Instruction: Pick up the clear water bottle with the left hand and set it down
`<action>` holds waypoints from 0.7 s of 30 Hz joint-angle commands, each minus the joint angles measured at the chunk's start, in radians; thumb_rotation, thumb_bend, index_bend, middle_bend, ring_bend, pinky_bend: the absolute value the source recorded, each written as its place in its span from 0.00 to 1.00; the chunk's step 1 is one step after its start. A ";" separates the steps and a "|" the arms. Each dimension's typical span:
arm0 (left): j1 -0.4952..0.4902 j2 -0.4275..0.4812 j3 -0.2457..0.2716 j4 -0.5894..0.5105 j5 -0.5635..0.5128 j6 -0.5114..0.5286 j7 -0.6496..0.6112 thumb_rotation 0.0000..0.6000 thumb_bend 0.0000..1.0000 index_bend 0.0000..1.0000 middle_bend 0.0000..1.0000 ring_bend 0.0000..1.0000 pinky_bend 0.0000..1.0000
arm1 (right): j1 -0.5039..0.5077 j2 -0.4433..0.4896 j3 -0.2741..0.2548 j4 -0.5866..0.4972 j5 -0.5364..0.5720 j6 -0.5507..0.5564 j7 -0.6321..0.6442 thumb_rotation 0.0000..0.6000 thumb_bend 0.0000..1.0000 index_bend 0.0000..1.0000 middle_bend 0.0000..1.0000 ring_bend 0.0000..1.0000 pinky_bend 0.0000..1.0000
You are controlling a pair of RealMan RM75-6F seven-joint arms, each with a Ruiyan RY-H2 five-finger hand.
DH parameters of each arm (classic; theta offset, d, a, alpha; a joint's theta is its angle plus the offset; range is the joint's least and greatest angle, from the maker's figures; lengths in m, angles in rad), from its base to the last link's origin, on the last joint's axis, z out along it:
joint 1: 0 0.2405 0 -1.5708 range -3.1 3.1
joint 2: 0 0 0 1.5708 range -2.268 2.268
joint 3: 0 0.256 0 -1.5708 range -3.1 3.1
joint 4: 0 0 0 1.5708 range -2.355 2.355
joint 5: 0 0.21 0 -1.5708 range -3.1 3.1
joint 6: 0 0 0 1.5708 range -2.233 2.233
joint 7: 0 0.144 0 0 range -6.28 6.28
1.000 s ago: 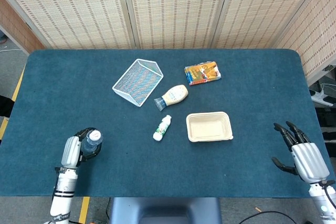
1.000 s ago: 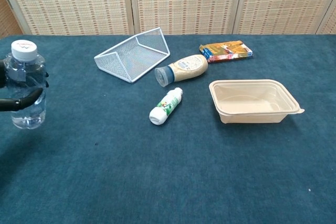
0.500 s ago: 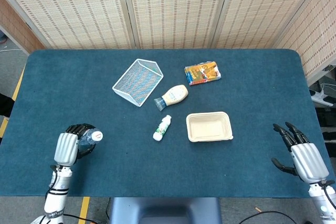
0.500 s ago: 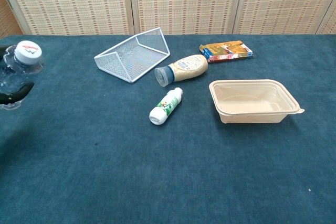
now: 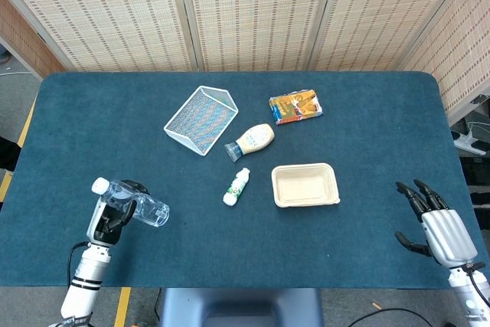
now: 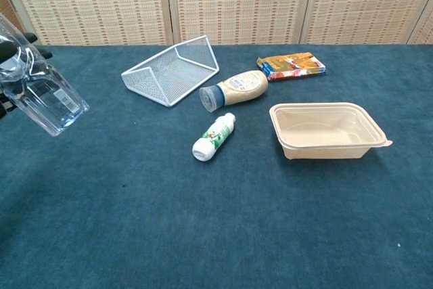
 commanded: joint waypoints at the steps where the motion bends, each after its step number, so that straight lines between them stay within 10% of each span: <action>1: 0.004 -0.053 -0.002 0.047 -0.141 0.023 0.818 1.00 0.64 0.64 0.65 0.55 0.66 | 0.000 0.000 0.001 0.000 0.002 0.000 0.000 1.00 0.16 0.00 0.16 0.00 0.15; 13: -0.042 -0.210 0.064 0.547 0.097 0.226 1.423 1.00 0.64 0.64 0.65 0.56 0.66 | -0.003 -0.004 0.003 -0.003 0.008 0.003 -0.015 1.00 0.16 0.00 0.16 0.00 0.15; 21: -0.020 -0.219 0.053 0.431 0.051 0.191 1.163 1.00 0.64 0.64 0.65 0.55 0.67 | -0.005 -0.001 0.002 -0.004 0.008 0.005 -0.015 1.00 0.16 0.00 0.16 0.00 0.15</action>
